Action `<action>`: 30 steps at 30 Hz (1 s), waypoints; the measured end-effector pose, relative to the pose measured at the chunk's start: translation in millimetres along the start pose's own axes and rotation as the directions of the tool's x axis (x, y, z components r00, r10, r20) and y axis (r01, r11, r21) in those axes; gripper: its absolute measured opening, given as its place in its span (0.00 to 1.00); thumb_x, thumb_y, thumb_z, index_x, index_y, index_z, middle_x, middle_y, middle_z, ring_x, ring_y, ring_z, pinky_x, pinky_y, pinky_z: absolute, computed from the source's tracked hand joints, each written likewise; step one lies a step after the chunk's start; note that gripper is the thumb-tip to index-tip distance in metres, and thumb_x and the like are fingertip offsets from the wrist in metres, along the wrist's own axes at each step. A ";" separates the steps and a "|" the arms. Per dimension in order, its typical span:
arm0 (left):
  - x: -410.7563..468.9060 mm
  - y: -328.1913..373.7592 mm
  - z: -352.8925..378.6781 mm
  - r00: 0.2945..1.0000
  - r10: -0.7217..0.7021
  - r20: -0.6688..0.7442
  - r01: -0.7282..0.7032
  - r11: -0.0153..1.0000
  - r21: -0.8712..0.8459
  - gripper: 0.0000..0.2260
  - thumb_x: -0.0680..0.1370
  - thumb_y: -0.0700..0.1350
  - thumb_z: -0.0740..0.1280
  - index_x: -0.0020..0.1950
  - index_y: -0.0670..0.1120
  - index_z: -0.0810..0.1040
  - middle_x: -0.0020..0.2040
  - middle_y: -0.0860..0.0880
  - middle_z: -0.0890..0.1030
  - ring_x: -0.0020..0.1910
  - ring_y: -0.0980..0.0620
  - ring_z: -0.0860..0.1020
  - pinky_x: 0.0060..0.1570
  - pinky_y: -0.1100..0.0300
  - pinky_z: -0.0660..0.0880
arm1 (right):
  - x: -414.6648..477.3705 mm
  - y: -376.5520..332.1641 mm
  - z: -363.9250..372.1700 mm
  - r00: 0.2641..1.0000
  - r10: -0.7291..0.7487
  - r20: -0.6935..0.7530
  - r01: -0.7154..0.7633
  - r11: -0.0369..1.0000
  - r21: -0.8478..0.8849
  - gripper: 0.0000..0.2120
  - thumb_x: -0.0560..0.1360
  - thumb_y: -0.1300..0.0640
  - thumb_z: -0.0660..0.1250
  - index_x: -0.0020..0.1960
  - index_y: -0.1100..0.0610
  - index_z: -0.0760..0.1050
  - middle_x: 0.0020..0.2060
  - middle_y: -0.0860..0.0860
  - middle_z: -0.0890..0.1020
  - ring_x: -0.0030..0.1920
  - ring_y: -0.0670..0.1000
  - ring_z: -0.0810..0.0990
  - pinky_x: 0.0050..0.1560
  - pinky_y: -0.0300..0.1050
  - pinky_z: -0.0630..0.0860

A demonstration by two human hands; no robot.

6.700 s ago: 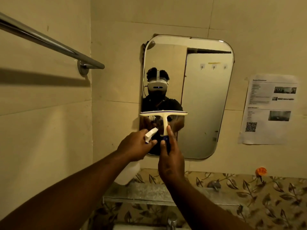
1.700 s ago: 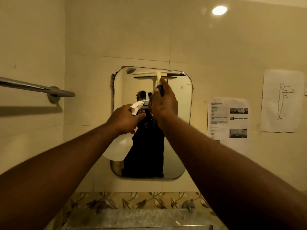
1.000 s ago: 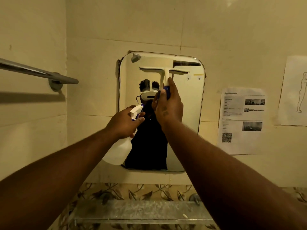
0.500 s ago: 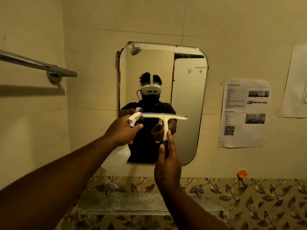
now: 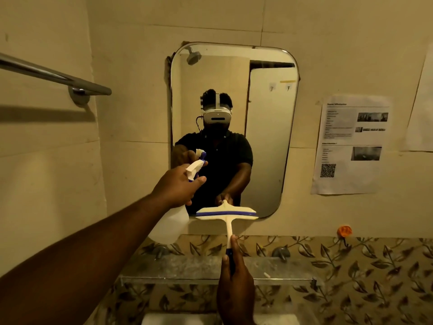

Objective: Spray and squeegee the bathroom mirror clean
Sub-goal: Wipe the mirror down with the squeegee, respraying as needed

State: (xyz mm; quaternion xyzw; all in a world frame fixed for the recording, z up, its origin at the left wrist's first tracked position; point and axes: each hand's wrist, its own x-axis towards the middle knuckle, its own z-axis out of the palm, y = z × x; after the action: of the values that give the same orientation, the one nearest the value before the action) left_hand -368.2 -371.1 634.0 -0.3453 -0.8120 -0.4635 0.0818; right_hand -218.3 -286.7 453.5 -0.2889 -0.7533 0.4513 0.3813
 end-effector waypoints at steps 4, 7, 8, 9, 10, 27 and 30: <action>-1.8 -1.4 -0.9 1.000 0.009 0.004 -0.009 1.000 0.002 0.24 0.80 0.55 0.68 0.75 0.51 0.70 0.45 0.45 0.83 0.30 0.51 0.81 0.31 0.61 0.76 | 0.2 -1.6 2.8 0.999 0.034 -0.005 -0.033 0.999 0.034 0.24 0.82 0.51 0.61 0.75 0.37 0.62 0.64 0.45 0.80 0.60 0.47 0.79 0.53 0.38 0.71; -0.9 -1.0 -3.7 1.000 0.016 -0.017 -0.016 1.000 0.004 0.23 0.80 0.55 0.67 0.75 0.52 0.70 0.46 0.46 0.83 0.30 0.50 0.82 0.31 0.61 0.77 | 2.9 -15.0 3.8 0.998 0.067 -0.020 -0.064 0.989 0.134 0.24 0.81 0.55 0.65 0.74 0.40 0.66 0.65 0.45 0.80 0.56 0.41 0.76 0.54 0.34 0.68; -0.2 -0.6 -4.7 1.000 0.012 -0.023 -0.012 1.000 0.007 0.23 0.80 0.56 0.67 0.74 0.53 0.71 0.46 0.47 0.84 0.30 0.50 0.82 0.31 0.61 0.77 | 3.5 -22.9 4.0 0.998 0.065 -0.021 -0.061 0.985 0.161 0.25 0.81 0.56 0.65 0.74 0.40 0.66 0.66 0.45 0.79 0.57 0.40 0.75 0.54 0.33 0.68; 1.0 1.3 -6.7 1.000 0.005 -0.031 -0.005 1.000 0.008 0.24 0.80 0.56 0.68 0.74 0.53 0.71 0.47 0.47 0.84 0.29 0.50 0.82 0.31 0.61 0.78 | 4.9 -34.0 2.9 0.998 0.048 -0.029 -0.041 0.982 0.186 0.24 0.81 0.56 0.65 0.74 0.40 0.66 0.66 0.43 0.79 0.58 0.40 0.75 0.55 0.34 0.69; 2.0 4.2 -9.2 0.999 0.000 -0.039 0.000 1.000 0.007 0.24 0.80 0.56 0.68 0.75 0.54 0.71 0.47 0.48 0.84 0.28 0.51 0.82 0.30 0.61 0.77 | 7.1 -47.1 0.8 0.999 0.016 -0.038 -0.008 0.978 0.207 0.24 0.81 0.55 0.64 0.75 0.39 0.65 0.65 0.42 0.78 0.59 0.41 0.76 0.54 0.35 0.70; 25.8 70.2 -84.9 0.974 0.091 -0.209 -0.112 0.990 -0.090 0.25 0.79 0.55 0.69 0.74 0.48 0.70 0.48 0.43 0.84 0.37 0.41 0.85 0.42 0.44 0.85 | 106.7 -310.3 -34.5 0.919 -0.383 -0.094 0.388 0.833 0.394 0.23 0.84 0.51 0.57 0.78 0.42 0.60 0.73 0.49 0.71 0.69 0.51 0.72 0.58 0.43 0.68; 24.0 68.3 -90.3 0.981 0.072 -0.182 -0.093 0.989 -0.112 0.22 0.79 0.53 0.69 0.70 0.45 0.72 0.46 0.42 0.83 0.40 0.38 0.85 0.44 0.42 0.84 | 114.2 -335.9 -30.8 0.912 -0.395 -0.108 0.404 0.825 0.396 0.23 0.84 0.52 0.58 0.78 0.43 0.61 0.71 0.51 0.73 0.69 0.53 0.73 0.63 0.47 0.69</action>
State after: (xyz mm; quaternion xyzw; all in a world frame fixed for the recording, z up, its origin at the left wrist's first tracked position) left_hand -359.6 -409.9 742.8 -0.3403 -0.7572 -0.5364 0.1520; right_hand -285.1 -326.6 801.0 -0.0433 -0.6812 0.5062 0.5271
